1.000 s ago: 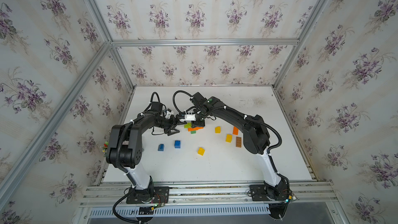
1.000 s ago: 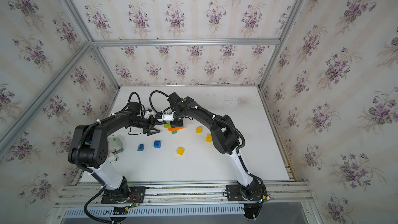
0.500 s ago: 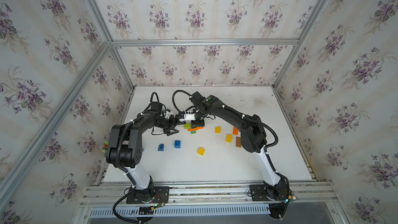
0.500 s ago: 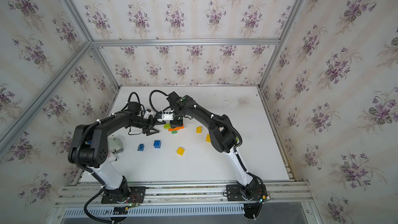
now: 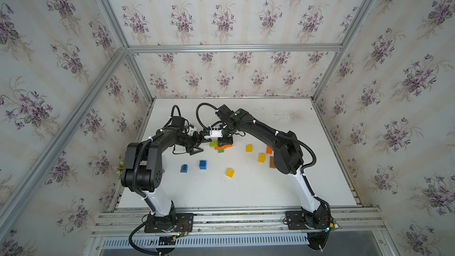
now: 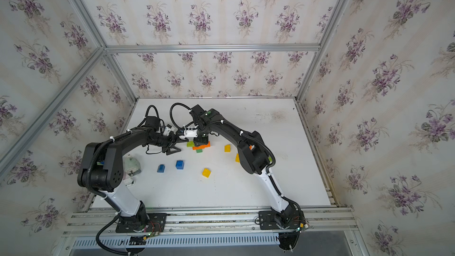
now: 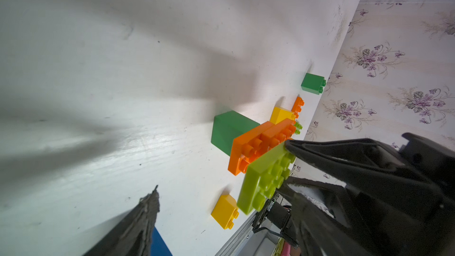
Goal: Assemble a fork with lego
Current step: Assemble the lego brick with the lego brick.
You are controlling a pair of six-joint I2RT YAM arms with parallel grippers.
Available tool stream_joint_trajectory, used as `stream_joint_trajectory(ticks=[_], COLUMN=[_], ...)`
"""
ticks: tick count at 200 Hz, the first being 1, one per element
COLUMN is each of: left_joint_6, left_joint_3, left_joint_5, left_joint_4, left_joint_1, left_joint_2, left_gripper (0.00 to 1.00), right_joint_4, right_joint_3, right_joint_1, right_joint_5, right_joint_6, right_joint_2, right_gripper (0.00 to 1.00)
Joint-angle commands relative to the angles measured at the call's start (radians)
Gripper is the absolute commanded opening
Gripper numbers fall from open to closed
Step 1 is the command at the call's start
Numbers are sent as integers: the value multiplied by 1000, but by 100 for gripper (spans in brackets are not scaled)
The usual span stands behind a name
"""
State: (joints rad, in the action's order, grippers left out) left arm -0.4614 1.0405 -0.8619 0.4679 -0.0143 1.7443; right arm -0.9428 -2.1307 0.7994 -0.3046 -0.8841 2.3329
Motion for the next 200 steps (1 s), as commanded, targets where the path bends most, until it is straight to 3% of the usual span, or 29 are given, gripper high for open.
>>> stream_joint_trajectory(ticks=[1,200], left_joint_6=[-3,-3], left_joint_3=[0,-28], left_joint_5=[-37,-50], left_joint_4=[-40,-60], left_joint_1=[-10,4], left_joint_2=[-5,-9], left_gripper=[86,87], right_joint_4=[93,118], right_joint_3=[-11,-28], right_joint_1=[26,39], right_joint_5=[-108,-113], right_joint_6=[6,-30], right_joint_2=[15,37], right_gripper=[31,33])
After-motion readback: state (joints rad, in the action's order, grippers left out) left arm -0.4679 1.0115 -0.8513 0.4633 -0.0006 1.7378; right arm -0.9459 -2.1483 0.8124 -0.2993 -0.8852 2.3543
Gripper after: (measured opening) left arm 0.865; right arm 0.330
